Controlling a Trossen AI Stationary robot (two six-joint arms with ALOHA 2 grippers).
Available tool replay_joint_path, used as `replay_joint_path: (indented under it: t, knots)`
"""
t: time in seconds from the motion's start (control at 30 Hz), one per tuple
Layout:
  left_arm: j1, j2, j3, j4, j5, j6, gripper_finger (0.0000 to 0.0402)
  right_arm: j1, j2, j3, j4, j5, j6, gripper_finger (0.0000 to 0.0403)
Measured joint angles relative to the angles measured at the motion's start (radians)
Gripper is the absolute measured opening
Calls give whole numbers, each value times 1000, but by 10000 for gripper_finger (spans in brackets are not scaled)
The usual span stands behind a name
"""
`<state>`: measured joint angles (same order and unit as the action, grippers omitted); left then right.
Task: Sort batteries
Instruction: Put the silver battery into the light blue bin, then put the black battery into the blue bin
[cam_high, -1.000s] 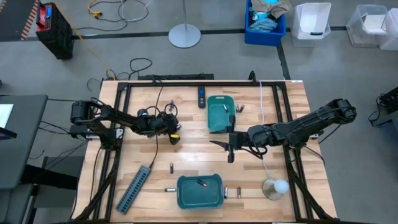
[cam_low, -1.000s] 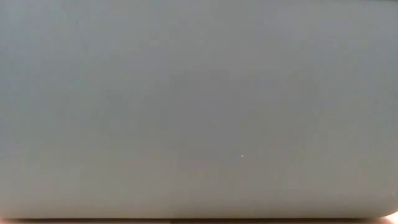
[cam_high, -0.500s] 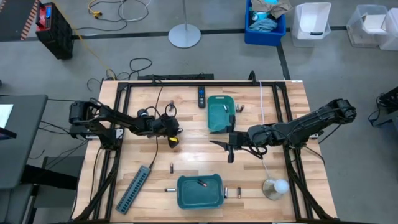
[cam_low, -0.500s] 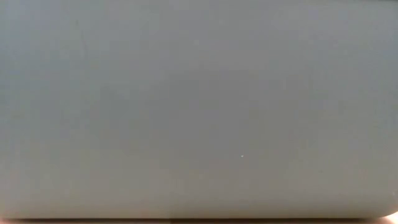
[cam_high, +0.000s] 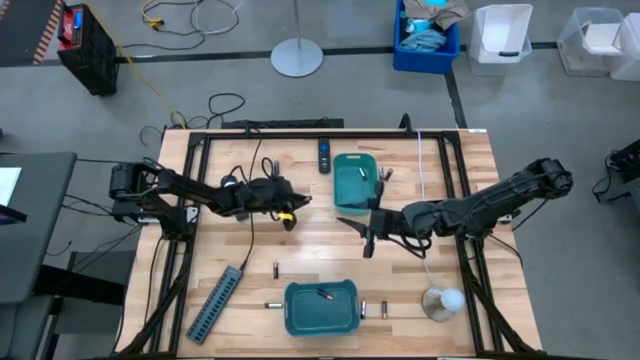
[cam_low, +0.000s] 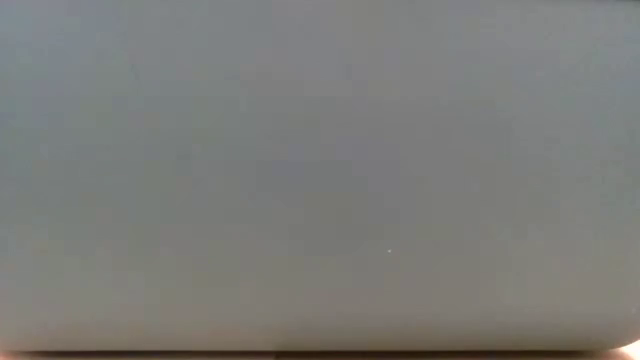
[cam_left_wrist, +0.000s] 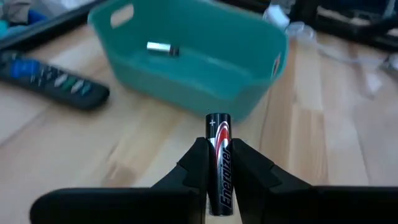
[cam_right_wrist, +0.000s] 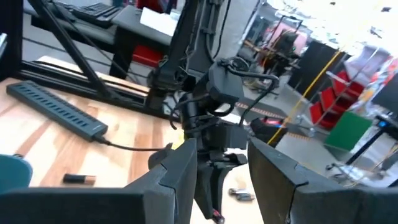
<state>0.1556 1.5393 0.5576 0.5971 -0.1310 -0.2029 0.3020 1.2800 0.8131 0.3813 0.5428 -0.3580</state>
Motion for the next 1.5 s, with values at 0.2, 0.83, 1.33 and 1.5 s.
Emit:
replay_joint_path:
  t: [0.2,0.83,1.33,1.5]
  knots:
    - [10,22,147,-83,-4,55,42,19,0,0,62,12,-40,157]
    - [96,409,568,-95,149,63,56,53,0,0,73,48,-85,157]
    - [90,372,577,-166,152,130,133,59,0,0,19,125,-57,157]
    - [83,255,453,-87,132,130,118,85,-15,-1,-86,206,6,157]
